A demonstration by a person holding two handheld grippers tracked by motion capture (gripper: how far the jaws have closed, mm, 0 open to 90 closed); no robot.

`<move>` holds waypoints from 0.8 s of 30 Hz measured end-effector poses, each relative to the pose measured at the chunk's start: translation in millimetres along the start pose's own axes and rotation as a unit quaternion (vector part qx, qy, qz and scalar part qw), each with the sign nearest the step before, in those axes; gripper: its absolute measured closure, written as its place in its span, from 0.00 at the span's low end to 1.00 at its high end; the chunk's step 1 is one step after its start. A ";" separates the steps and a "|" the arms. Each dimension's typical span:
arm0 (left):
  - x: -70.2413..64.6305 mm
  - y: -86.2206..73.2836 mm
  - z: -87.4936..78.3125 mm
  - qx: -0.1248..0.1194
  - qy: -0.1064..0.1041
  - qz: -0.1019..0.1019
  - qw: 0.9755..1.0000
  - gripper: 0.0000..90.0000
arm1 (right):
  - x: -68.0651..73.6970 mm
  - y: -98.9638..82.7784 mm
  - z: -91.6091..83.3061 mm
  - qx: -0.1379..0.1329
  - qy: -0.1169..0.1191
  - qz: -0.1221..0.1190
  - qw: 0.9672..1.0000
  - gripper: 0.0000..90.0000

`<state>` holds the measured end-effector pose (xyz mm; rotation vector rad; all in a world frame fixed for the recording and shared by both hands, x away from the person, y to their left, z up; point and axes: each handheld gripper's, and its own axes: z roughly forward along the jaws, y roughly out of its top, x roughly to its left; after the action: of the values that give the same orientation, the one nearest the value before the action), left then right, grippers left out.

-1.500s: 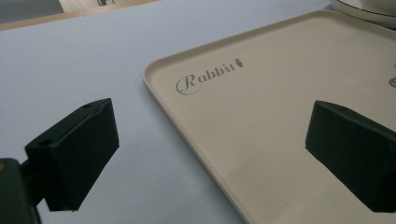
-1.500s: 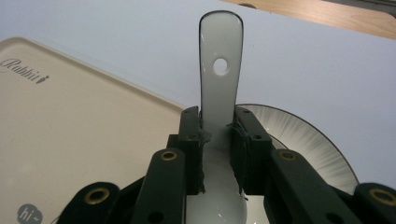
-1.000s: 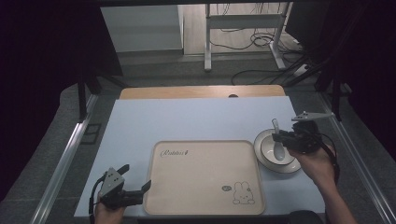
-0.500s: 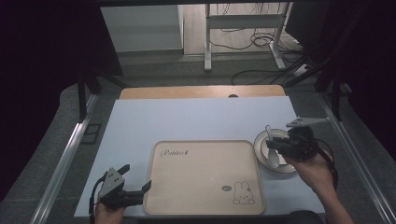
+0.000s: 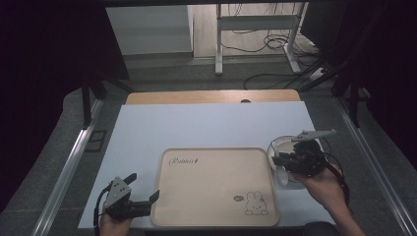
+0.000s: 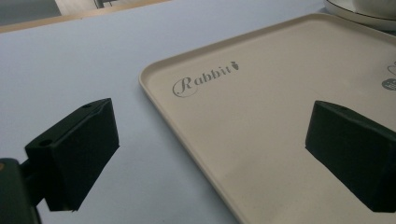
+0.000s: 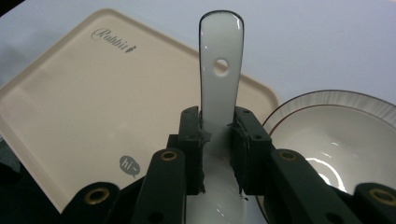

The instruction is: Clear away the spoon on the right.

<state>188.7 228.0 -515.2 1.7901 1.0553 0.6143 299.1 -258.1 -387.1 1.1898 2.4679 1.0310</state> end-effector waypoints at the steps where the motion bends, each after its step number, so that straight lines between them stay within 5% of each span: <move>1: 0.0 0.0 0.0 0.000 0.000 0.000 1.000 0.03 | 1.2 -0.7 1.4 0.002 0.002 0.001 1.000 0.83; 24: -0.1 0.0 0.1 0.000 -0.003 0.000 1.000 0.03 | 17.8 -19.6 48.8 0.064 0.015 -0.010 0.998 0.83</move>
<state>188.7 227.9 -515.2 1.7906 1.0519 0.6091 298.3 -228.7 -434.2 1.1913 2.5992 0.9043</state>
